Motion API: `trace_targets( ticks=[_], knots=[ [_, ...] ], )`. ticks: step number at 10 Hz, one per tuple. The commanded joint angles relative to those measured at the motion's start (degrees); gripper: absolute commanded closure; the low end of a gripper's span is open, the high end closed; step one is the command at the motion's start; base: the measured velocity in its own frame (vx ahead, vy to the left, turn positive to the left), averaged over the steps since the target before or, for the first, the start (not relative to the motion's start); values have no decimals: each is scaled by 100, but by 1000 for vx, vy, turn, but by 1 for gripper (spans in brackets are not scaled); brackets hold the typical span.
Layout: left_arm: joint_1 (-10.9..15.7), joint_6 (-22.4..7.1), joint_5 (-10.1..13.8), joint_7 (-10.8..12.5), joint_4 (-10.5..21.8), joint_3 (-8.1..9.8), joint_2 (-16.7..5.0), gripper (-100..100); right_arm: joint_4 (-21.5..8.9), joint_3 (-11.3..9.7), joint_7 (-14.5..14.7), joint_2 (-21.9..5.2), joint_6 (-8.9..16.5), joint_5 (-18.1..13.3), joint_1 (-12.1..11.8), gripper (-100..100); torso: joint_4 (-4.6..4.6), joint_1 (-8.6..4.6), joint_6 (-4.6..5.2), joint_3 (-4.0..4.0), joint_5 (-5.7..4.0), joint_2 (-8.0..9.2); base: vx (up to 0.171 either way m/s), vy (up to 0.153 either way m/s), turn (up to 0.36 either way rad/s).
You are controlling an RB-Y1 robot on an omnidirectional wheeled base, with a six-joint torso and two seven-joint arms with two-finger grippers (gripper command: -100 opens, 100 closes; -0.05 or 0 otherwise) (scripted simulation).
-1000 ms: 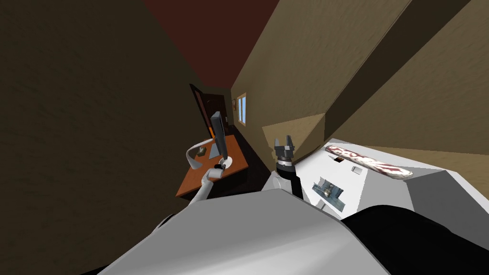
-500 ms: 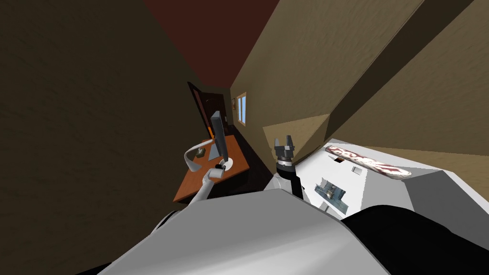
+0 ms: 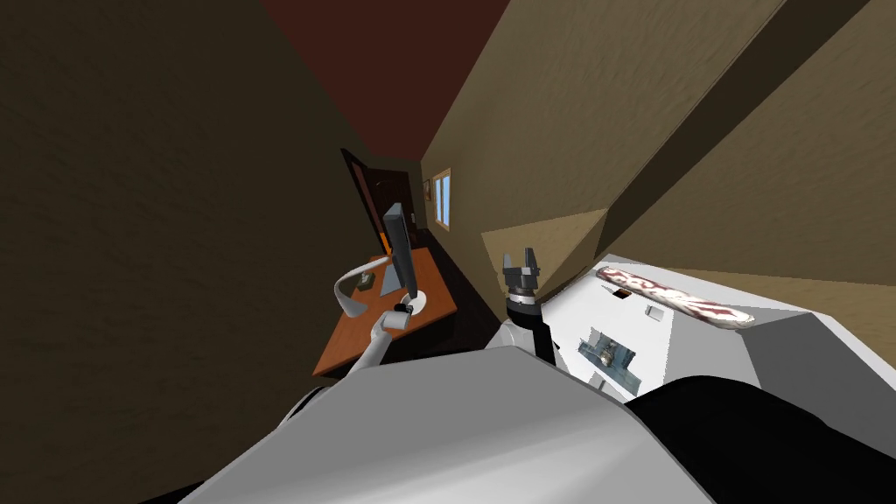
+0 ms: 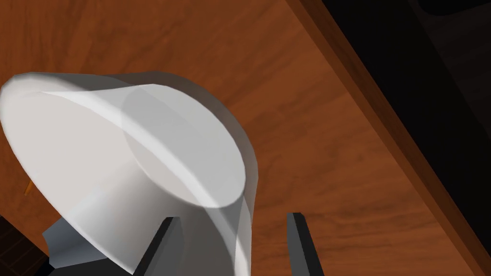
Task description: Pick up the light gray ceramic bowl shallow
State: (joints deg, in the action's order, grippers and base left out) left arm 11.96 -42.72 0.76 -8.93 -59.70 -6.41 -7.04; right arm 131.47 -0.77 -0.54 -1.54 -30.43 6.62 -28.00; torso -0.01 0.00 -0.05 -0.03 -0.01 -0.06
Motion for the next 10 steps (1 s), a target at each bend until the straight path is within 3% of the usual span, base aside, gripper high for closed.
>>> trace_targets(
  ticks=[1, 4, 5, 6, 8, 9, 10],
  knots=[
    [0, 0, 0, 0, 0, 0, 0, 100, 0, 0, 0, 0, 0, 0, 0, 0, 0, 0, 0, 0, 0, 0, 0, 0, 0],
    [4, -7, 6, 18, -2, 10, 4, 100, 0, 0, 0, 0, 0, 0, 0, 0, -2, 10, 6, 2, 3, 6, 0, 0, 0],
    [2, -8, 7, 20, -1, 11, 4, 0, 0, 0, 0, 0, 0, 0, 0, 0, -2, 9, 7, 2, 2, 6, 0, 0, 0],
    [8, -207, 21, -13, -195, -11, -8, 100, 0, 0, 0, 0, 0, 0, 0, 0, -1, 8, 8, 2, 2, 5, -38, 3, 24],
    [16, -356, 40, -25, -333, -19, -16, 100, 0, 0, 0, 0, 0, 0, 1, 0, 4, 5, 8, 14, -2, 24, -47, -1, 16],
    [10, -282, 38, -18, -275, -14, -13, 100, 0, 0, 0, 0, 0, 0, 1, 0, 5, 1, 9, 16, -4, 27, -20, -2, 4],
    [7, -304, 39, -19, -288, -15, -12, 0, 0, 0, 0, 0, 0, 0, 0, 0, 5, 0, 10, 13, -5, 21, 0, 0, 0]
  ],
)
